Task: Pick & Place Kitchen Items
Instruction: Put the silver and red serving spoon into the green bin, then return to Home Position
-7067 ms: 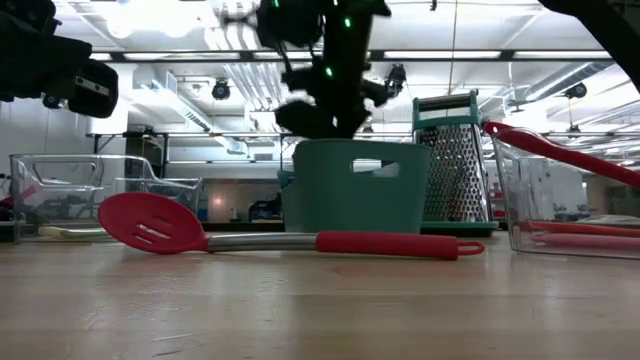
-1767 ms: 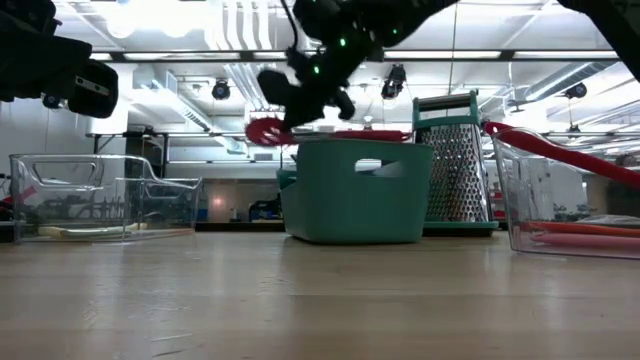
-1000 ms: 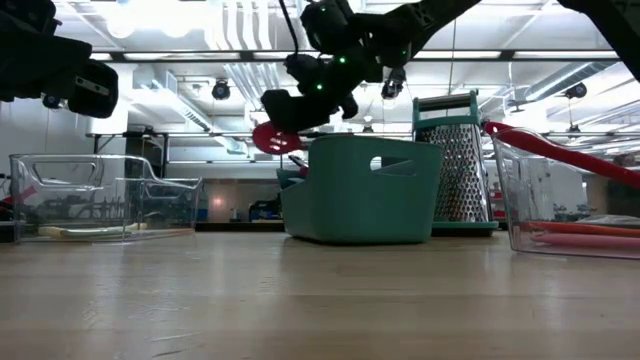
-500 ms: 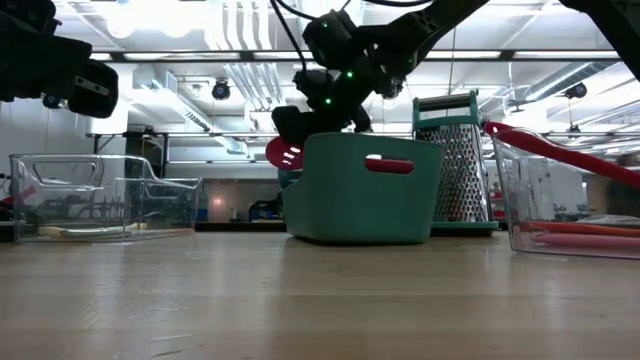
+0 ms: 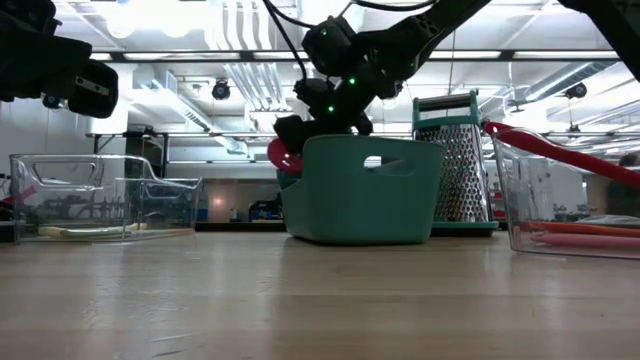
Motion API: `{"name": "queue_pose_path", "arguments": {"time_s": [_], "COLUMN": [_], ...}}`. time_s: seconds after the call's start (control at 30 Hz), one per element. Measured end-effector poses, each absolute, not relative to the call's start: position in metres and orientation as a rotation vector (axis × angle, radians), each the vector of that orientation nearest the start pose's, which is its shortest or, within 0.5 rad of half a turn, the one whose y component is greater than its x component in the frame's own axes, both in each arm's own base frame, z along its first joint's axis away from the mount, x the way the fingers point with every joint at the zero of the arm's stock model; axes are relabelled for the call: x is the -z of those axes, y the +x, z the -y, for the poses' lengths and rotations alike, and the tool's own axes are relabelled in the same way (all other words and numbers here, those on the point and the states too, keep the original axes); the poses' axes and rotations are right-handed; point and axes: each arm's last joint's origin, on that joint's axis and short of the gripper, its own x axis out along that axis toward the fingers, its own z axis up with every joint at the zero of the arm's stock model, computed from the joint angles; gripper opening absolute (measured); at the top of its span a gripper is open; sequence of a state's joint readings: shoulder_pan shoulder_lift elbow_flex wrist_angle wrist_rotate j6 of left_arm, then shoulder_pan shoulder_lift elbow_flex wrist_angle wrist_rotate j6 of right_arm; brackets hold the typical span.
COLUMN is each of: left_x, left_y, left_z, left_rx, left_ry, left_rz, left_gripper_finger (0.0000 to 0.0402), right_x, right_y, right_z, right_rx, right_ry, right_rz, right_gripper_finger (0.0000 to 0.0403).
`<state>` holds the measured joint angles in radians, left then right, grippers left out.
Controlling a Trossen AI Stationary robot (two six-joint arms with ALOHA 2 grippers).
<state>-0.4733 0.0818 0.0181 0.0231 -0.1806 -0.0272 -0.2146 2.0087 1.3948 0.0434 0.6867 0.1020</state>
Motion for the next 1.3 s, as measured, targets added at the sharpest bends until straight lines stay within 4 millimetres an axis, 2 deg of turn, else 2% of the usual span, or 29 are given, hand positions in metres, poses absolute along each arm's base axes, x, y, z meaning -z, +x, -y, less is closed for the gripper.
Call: {"name": "queue_pose_path", "arguments": {"time_s": [0.3, 0.53, 0.7, 0.9, 1.13, 1.3], "left_x": [-0.165, -0.165, -0.165, -0.165, -0.165, -0.165], "left_y": [0.093, 0.093, 0.093, 0.093, 0.093, 0.093], "left_z": [0.042, 0.042, 0.042, 0.042, 0.042, 0.042], "left_rx": [0.292, 0.292, 0.293, 0.292, 0.293, 0.292], "left_ry": [-0.014, -0.014, -0.014, -0.014, -0.013, -0.014], "left_rz": [-0.043, -0.043, -0.043, -0.043, -0.043, -0.043], "left_gripper_finger": [0.0012, 0.0012, 0.0012, 0.0012, 0.0012, 0.0012], "right_x": [-0.214, -0.245, -0.268, -0.278, -0.28, -0.277], "right_y": [0.428, 0.42, 0.412, 0.401, 0.374, 0.346], "right_z": [0.1, 0.077, 0.051, 0.01, -0.03, -0.042], "right_rx": [0.87, 0.821, 0.729, 0.605, 0.498, 0.464], "right_ry": [-0.056, -0.069, -0.076, -0.159, -0.198, -0.173], "right_rz": [-0.549, -0.503, -0.473, -0.498, -0.498, -0.488], "right_gripper_finger": [0.0138, 0.0171, 0.0178, 0.0134, 0.0019, 0.0017]}}
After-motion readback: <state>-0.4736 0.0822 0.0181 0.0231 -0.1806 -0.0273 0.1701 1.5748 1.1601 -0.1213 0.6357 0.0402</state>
